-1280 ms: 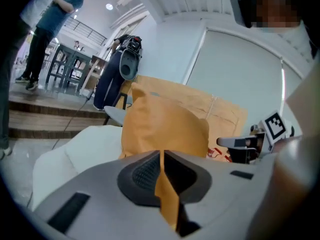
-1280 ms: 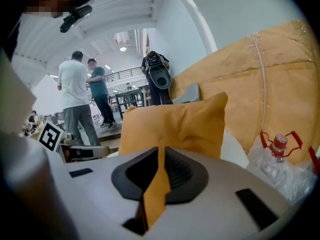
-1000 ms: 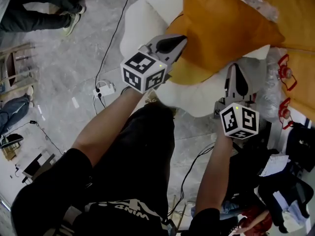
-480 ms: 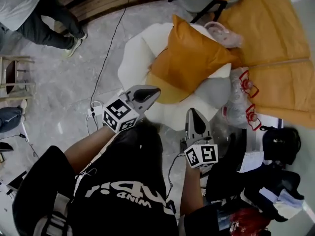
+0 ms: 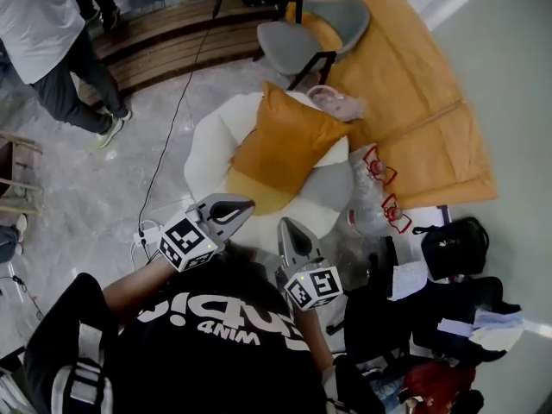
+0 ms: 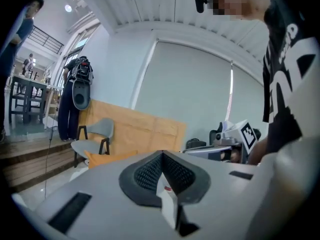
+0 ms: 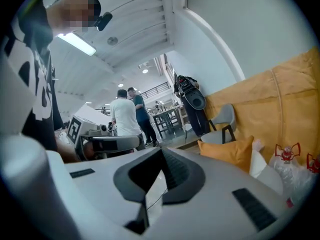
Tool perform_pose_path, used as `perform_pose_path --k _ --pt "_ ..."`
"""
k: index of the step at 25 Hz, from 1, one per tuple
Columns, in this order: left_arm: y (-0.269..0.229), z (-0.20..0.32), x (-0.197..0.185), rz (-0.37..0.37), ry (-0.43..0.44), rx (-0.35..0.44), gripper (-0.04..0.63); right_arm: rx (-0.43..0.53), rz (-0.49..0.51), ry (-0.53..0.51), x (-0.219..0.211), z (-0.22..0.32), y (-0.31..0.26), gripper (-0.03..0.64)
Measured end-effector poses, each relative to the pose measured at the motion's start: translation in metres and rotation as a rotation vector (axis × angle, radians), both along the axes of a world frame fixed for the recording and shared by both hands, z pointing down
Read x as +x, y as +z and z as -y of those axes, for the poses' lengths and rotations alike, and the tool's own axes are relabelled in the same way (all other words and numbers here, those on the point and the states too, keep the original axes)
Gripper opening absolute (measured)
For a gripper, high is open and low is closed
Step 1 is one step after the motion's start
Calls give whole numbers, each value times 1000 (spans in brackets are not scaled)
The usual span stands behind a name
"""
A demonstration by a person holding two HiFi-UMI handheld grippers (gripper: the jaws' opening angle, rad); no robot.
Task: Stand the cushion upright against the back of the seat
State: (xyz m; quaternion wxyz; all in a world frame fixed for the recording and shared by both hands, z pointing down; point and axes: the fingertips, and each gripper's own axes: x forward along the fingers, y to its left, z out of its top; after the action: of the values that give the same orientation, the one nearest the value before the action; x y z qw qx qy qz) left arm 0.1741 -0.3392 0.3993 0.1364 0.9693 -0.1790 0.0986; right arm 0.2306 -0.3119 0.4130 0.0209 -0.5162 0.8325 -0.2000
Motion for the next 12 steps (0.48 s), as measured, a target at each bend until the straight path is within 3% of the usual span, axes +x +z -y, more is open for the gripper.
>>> perform_pose_path --k 7,12 --pt "-45 -11 -3 -80 -34 45 8 67 15 -24 -16 -1 -37 21" --pt "-53 -4 -9 -97 -52 61 8 80 2 -28 -19 6 -41 21"
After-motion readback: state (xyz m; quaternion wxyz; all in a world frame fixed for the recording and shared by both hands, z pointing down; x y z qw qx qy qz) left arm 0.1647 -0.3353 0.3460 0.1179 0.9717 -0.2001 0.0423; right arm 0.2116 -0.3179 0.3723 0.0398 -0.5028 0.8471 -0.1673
